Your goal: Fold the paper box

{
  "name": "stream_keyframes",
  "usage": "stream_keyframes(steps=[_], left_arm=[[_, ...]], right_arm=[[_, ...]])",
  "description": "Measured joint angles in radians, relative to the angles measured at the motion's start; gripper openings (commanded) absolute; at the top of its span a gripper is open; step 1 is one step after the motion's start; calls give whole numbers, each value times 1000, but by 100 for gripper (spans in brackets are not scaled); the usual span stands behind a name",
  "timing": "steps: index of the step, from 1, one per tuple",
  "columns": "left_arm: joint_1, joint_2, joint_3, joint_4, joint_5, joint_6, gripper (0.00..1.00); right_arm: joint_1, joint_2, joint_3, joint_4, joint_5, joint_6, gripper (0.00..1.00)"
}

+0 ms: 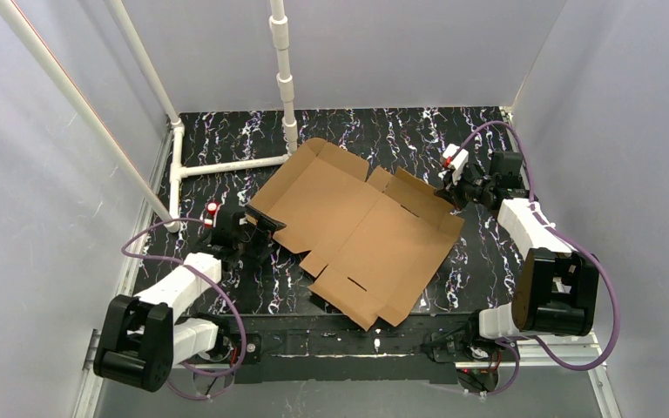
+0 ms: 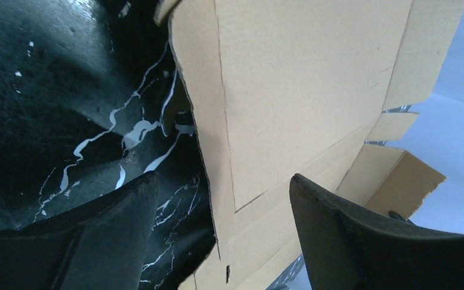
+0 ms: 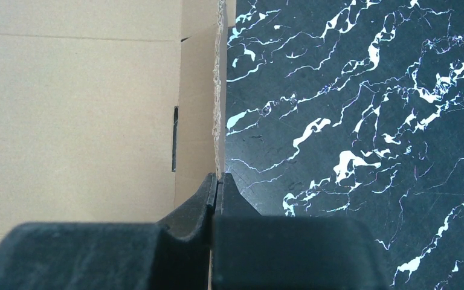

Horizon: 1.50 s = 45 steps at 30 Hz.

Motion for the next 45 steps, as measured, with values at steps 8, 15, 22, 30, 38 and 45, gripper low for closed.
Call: stream_keyframes(steps=[8,15,22,30,38,45], left_arm=[[1,83,15,59,-44,-42,36],[1,146,46,104,-39,-48,0],[2,44,48,103,-19,18,0],[-2,-261,45,124,30,211,0],[-2,-349,15,178,103,435,0],[-5,-386,-29,225,168,537,0]], right_arm=[[0,0,0,0,-7,0,1],[0,0,0,0,-13,0,1],[-1,10,0,0,-14,22,1],[-1,44,0,0,-24,88,1],[0,49,0,30,-68,161,1],[0,49,-1,21,-103,130,1]])
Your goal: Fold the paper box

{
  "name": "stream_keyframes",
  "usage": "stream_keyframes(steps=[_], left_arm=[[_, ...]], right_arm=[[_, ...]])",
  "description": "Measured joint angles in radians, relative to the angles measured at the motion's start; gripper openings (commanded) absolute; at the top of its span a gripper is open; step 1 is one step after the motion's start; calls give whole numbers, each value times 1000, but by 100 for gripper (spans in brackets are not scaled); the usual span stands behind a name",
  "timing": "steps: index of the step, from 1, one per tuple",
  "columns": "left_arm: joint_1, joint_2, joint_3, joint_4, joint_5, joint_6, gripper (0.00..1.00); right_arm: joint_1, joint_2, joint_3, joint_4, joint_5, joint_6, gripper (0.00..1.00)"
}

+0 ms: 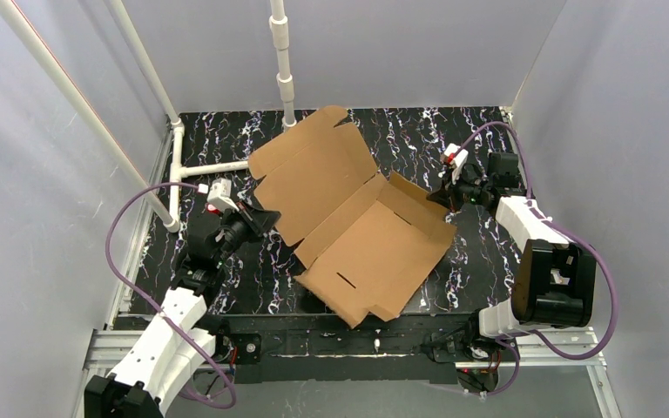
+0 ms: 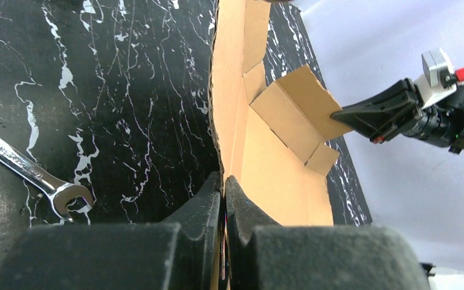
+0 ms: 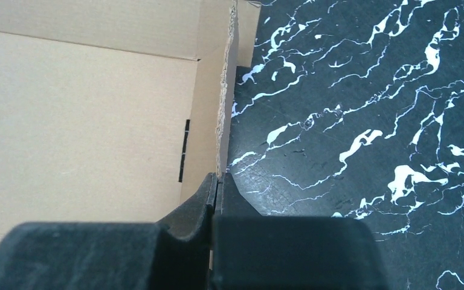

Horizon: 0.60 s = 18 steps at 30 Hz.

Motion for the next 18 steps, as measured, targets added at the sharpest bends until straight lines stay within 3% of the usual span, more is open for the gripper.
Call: stream_keyframes(steps=[5,9,18], left_arm=[[-39,-84,-52,4,5,43,0],[-84,-126,-64,30,2,98,0],[-151,-31,-40,111,-6,245,0]], right_arm=[[0,1,-20,-8,-9,-19,1],[0,13,-41,50,62,64,2],[0,46,-71,181,200,262,21]])
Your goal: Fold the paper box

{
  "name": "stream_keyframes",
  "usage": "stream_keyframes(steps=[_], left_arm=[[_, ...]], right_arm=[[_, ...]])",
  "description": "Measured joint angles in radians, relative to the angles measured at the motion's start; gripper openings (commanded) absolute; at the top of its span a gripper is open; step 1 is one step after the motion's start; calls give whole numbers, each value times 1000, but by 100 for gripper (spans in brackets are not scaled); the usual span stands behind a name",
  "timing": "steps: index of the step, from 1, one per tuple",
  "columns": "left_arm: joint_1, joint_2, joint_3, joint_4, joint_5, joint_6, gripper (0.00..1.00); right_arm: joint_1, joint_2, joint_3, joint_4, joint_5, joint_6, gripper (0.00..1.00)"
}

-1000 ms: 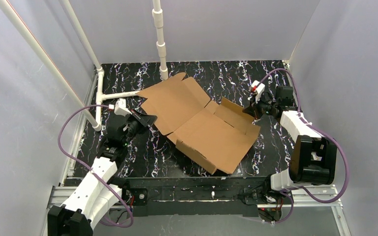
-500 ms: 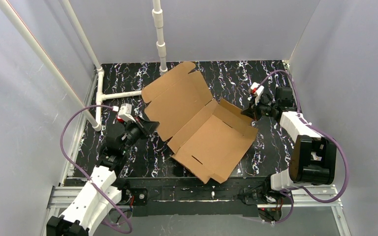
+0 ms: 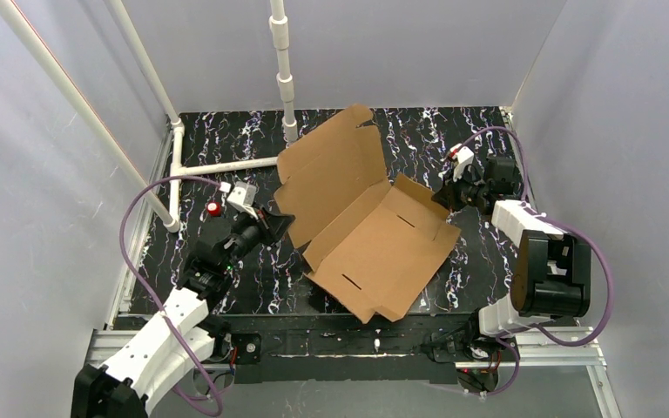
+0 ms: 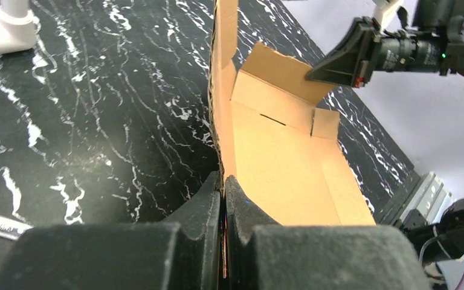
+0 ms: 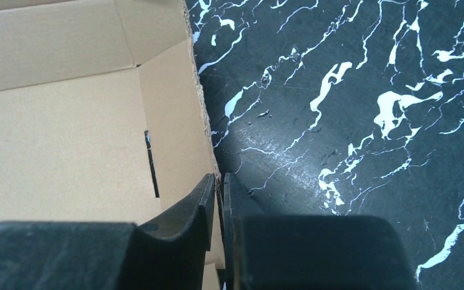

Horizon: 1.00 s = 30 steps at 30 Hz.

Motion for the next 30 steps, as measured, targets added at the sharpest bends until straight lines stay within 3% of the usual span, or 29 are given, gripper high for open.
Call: stream_keyframes(steps=[7,18,21,25,30], left_arm=[[-86,71,58,23,-17,132,0],[-101,47,59,51,-48,193,0],[-101,29,55,64,-48,188,0],[-101,-2,51,69,-48,175,0],[-104,-58,26,81,-60,150,0]], right_arm=[[0,55,0,2,2,33,35],[-6,69,25,-3,81,60,36],[-6,69,26,-3,85,66,29],[-6,69,27,-3,66,81,4],[-4,69,34,-10,31,103,1]])
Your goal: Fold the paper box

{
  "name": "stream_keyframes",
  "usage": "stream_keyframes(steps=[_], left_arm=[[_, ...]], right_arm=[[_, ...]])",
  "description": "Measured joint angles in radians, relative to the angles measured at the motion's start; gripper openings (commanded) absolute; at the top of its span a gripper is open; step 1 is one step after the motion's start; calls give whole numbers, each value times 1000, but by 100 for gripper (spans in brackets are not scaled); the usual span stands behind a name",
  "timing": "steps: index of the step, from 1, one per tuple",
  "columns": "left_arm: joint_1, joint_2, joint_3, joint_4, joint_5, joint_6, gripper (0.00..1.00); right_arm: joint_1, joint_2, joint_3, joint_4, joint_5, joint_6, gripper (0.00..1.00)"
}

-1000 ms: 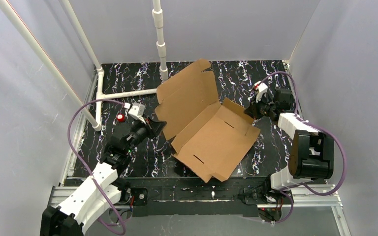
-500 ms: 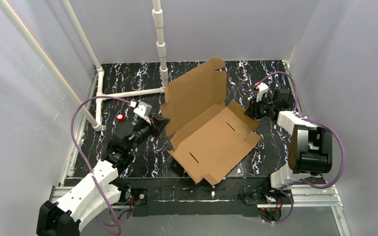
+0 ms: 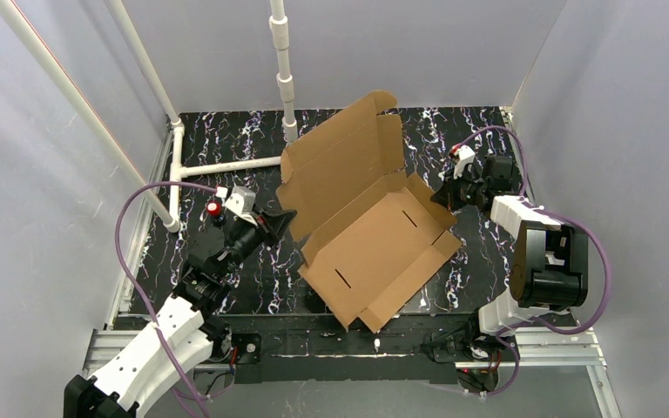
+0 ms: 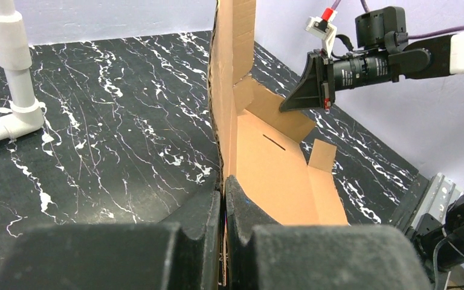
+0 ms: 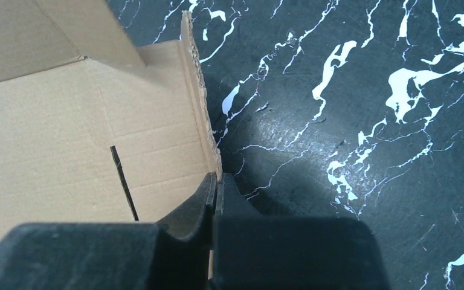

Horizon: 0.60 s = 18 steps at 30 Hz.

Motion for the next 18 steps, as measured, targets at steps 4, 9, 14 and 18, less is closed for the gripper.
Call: stream_keyframes(steps=[4,9,14,18], left_arm=[[0,-25,-9,0,-14,-18,0],[0,-5,-9,6,1,-13,0],[0,55,11,11,29,13,0],[0,94,56,17,51,35,0]], right_arm=[[0,0,1,0,-20,8,7],[-3,-3,0,1,-58,6,3],[-8,-29,1,2,-86,-3,1],[-15,-60,0,17,-90,1,1]])
